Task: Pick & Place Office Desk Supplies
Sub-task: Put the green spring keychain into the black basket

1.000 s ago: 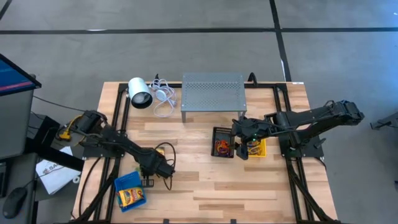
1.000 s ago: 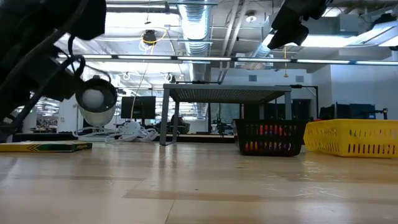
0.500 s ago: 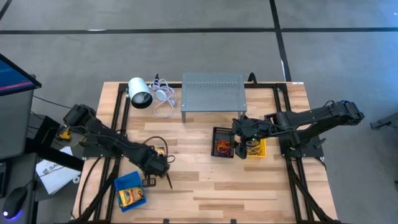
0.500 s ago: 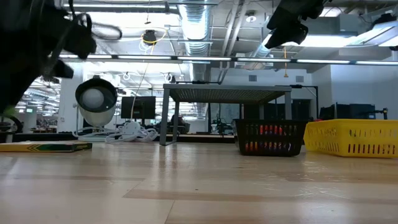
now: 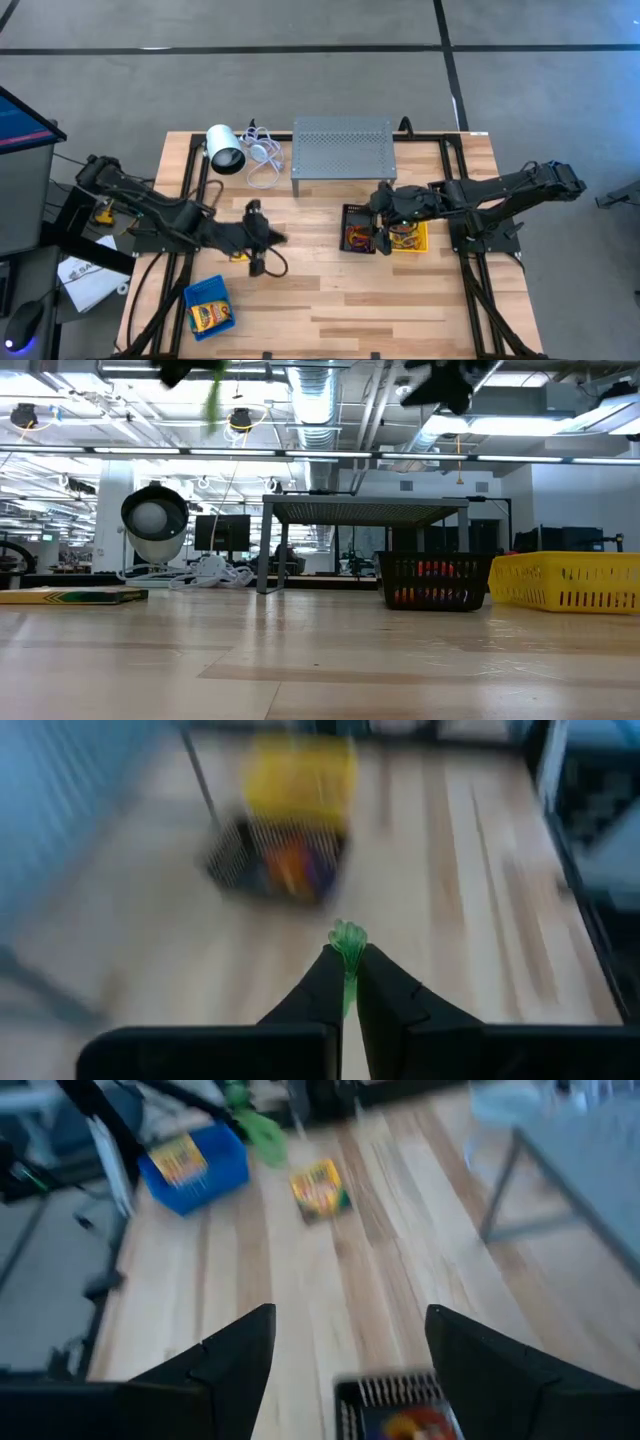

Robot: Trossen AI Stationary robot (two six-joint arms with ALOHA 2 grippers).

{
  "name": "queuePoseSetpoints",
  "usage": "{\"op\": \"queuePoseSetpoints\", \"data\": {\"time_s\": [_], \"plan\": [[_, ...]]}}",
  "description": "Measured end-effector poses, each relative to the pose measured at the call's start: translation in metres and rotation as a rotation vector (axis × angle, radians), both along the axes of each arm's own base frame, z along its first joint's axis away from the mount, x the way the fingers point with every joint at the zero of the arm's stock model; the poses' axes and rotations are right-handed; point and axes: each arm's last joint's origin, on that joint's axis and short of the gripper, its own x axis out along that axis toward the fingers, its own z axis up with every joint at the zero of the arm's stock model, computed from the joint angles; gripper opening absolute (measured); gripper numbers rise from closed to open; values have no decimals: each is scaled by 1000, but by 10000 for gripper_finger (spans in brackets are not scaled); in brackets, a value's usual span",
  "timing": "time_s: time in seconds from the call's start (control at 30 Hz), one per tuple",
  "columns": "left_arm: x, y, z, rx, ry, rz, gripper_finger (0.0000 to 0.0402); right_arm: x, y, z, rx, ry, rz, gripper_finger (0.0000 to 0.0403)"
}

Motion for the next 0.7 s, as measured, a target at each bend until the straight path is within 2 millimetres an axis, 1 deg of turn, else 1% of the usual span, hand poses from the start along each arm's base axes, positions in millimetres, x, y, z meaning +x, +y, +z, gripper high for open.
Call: {"op": "queuePoseSetpoints", "data": {"time_s": [0.1, 0.23, 0.37, 0.47, 0.57, 0.7], "plan": [[7, 5, 14, 94, -135, -3, 5, 5, 1, 8, -5, -94, 20, 254], [17, 16, 15, 178, -237, -18, 5, 9, 3, 17, -4, -194, 43, 254], [27, 38, 5, 164, -233, -7, 5, 11, 4, 25, 28, -282, 81, 254], [32, 51, 0, 127, -252, 0, 5, 12, 5, 28, 32, -311, 83, 254], [34, 55, 2, 101, -297, -26, 5, 12, 5, 29, 23, -319, 86, 254], [36, 58, 8, 121, -358, -58, 5, 18, 6, 22, 18, -303, 89, 254]]}}
